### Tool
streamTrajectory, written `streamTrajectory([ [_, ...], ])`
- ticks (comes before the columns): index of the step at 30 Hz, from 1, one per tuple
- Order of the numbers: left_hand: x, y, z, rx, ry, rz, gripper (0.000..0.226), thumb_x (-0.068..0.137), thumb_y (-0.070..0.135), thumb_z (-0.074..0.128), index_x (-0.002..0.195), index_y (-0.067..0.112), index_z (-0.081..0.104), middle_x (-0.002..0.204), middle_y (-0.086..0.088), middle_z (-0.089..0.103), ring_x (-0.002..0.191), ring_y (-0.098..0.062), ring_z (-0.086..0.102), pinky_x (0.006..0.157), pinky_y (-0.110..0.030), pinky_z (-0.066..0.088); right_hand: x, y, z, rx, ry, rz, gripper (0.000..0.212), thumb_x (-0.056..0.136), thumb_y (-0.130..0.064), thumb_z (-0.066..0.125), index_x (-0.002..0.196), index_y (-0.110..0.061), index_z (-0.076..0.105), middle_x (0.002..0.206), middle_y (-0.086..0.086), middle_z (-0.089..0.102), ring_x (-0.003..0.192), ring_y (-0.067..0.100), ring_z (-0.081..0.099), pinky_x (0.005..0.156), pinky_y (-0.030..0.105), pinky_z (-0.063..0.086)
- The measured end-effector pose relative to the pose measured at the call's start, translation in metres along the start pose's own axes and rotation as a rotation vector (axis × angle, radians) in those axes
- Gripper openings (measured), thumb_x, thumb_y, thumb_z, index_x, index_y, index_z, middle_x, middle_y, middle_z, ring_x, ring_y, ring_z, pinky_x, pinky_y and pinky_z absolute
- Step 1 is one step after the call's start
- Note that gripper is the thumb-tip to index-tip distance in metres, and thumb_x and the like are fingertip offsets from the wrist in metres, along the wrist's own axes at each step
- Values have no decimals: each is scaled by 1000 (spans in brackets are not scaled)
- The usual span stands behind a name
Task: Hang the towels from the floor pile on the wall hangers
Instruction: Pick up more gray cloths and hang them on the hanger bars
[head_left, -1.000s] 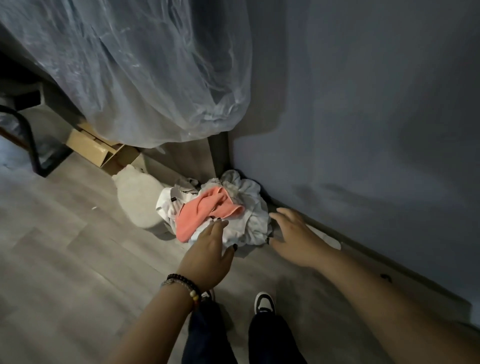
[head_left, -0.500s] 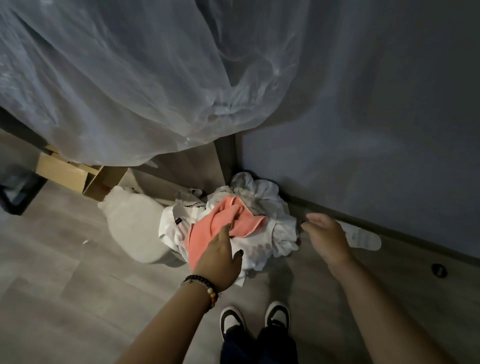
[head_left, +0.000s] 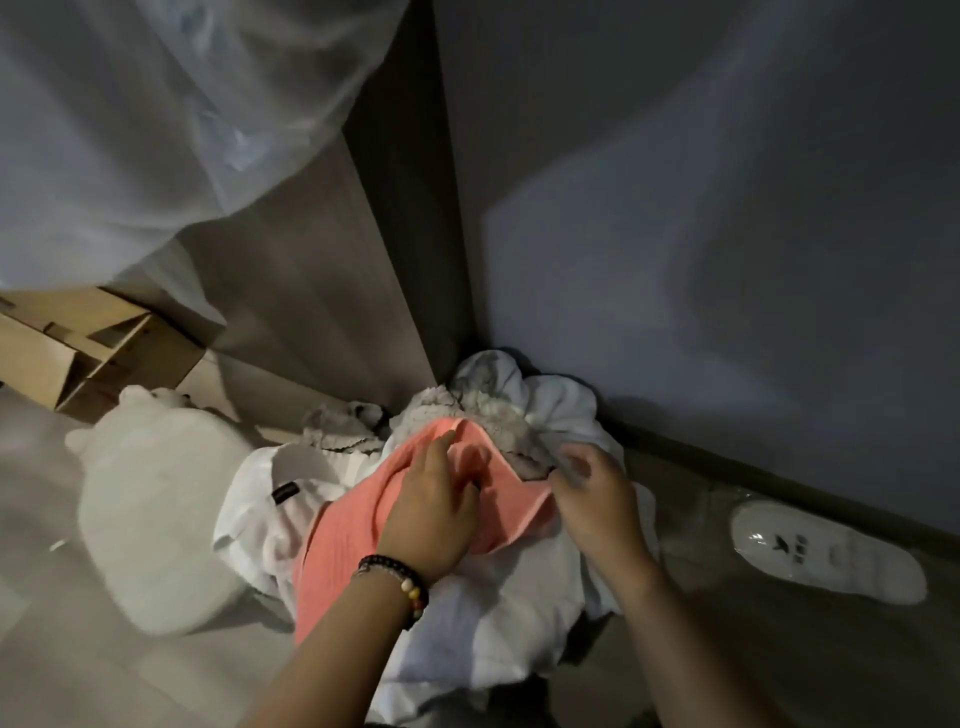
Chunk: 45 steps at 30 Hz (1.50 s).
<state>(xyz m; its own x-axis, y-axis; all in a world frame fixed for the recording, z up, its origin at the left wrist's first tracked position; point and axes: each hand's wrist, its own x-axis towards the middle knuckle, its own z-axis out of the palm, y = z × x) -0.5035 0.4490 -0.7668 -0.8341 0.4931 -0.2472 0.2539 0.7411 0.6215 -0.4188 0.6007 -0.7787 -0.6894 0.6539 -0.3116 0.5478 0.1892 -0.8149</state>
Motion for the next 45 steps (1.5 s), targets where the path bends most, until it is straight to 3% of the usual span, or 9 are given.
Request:
streamTrajectory([
  [6,55,-35,23,107,184,41,60,93,28,56,146,11,33,146,-9,42,135,-25,39,113,-33,27,62,22,35,-446,1,-164,52,85,-39,62,131,-19,49,134,4,47,125,23,44,96,35,43],
  [10,65,-45,29,349,40,-100,84,85,63,46,151,23,13,147,-4,44,132,-28,44,109,-49,33,80,22,42,-678,-67,-158,20,90,-27,52,97,-14,65,109,7,61,105,28,58,79,32,47],
  [17,17,-34,40,334,-58,-12,111,88,61,48,142,13,-35,100,-2,71,91,-24,66,97,-42,44,84,-17,-6,297,242,-254,22,92,-8,49,72,-15,50,66,-2,50,62,7,48,58,21,37],
  [24,-5,-36,42,263,-59,43,105,84,73,40,146,24,-30,77,4,66,76,-14,63,75,-31,49,41,-68,-43,838,548,-578,10,91,-17,49,84,-24,48,76,-12,48,66,-8,46,67,12,39],
  [27,13,-49,8,95,28,-78,84,91,58,47,153,23,3,80,5,72,73,-2,62,68,-22,44,16,-68,-1,702,374,-542,24,95,-5,47,88,-27,46,82,-12,52,70,-11,52,68,5,39],
  [30,46,-87,-28,82,208,-229,64,93,32,57,147,15,26,106,-9,71,99,-23,64,76,-28,42,-8,-52,57,521,118,-423,28,93,-3,54,90,-31,52,83,-16,61,77,-11,59,64,1,40],
  [36,88,-165,-20,265,105,-295,65,88,25,63,143,10,32,134,-16,54,124,-32,50,96,-31,38,-12,-42,107,121,33,-625,29,90,-16,56,110,-37,55,111,-11,66,107,9,58,95,24,46],
  [40,124,-203,-1,272,-2,-268,66,86,26,65,140,6,33,139,-19,45,128,-33,44,103,-33,35,-6,-19,117,-434,-192,-403,51,94,-20,47,141,-29,32,139,-6,51,127,16,44,113,37,26],
  [45,164,-235,17,406,-73,-273,73,88,31,61,147,10,24,145,-19,39,130,-36,44,105,-38,35,-13,-15,124,-594,-319,-422,61,98,-25,40,149,-28,7,157,-10,19,145,8,12,120,38,7],
])
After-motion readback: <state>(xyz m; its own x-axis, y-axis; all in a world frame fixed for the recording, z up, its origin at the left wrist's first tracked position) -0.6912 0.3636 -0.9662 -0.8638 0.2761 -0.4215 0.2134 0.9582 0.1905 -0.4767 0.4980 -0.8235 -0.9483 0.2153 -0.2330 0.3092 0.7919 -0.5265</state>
